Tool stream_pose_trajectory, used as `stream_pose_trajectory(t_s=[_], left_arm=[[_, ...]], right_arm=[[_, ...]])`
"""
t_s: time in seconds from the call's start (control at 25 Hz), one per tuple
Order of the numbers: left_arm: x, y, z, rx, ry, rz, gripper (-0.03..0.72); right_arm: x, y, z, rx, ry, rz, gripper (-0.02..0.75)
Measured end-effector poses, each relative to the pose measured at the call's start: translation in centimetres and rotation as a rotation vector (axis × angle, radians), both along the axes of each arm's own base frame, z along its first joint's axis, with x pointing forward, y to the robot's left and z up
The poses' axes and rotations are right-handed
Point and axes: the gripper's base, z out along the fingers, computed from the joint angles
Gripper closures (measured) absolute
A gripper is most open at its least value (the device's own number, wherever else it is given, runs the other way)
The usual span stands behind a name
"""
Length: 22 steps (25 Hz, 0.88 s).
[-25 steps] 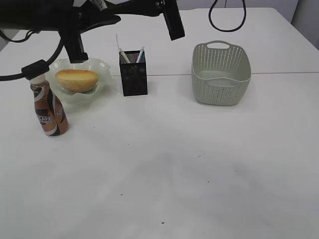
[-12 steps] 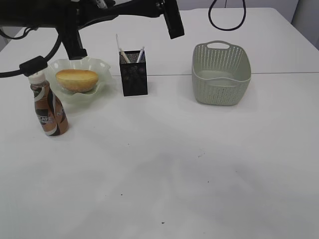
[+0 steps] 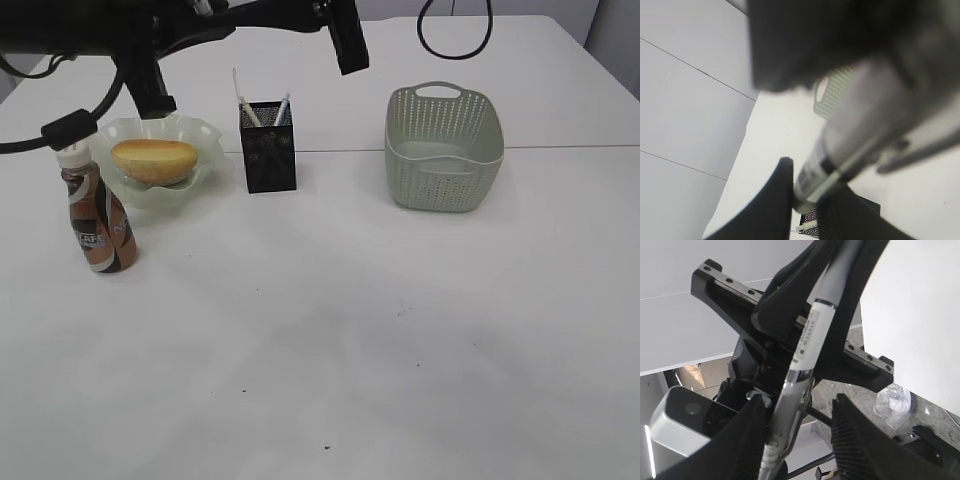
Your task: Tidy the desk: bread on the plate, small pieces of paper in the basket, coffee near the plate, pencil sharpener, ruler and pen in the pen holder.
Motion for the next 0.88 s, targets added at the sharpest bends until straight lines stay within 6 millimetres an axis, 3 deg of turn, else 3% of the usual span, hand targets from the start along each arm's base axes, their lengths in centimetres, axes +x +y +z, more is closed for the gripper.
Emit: stream_pose_trajectory(t_s=[0.88], left_arm=[[-0.18,0.00,-0.62,-0.025,0.041,0.010,0.612]], right_arm=[[0.17,-0.22,-0.11,-0.013,-0.030,0.005,0.384]])
